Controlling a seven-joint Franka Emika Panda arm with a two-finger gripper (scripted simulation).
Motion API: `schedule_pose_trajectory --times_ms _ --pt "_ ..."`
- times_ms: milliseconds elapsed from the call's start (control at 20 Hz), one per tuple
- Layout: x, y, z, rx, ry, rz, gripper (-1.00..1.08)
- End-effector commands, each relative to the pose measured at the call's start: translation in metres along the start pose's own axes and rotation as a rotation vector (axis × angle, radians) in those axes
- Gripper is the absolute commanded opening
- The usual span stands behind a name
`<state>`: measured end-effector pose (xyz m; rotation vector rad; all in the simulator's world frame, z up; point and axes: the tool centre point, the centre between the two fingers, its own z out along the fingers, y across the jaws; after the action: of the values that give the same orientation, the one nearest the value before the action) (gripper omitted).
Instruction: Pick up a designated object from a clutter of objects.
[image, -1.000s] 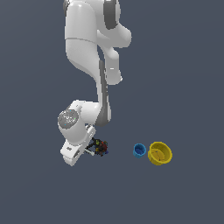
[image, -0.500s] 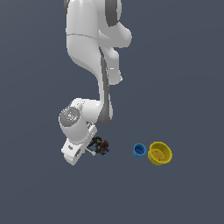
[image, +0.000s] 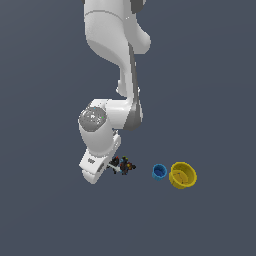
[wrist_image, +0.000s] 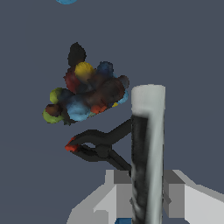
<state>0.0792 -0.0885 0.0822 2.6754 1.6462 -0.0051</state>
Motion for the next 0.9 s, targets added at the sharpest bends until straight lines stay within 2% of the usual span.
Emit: schedule_pose_trajectory --times_ms 0,850 --pt "0.018 -0.009 -0.025 -0.001 0.0 -0.002 -1.0" --pt "0.138 -0.068 -0.194 -0.001 0.001 -0.003 -1.0"
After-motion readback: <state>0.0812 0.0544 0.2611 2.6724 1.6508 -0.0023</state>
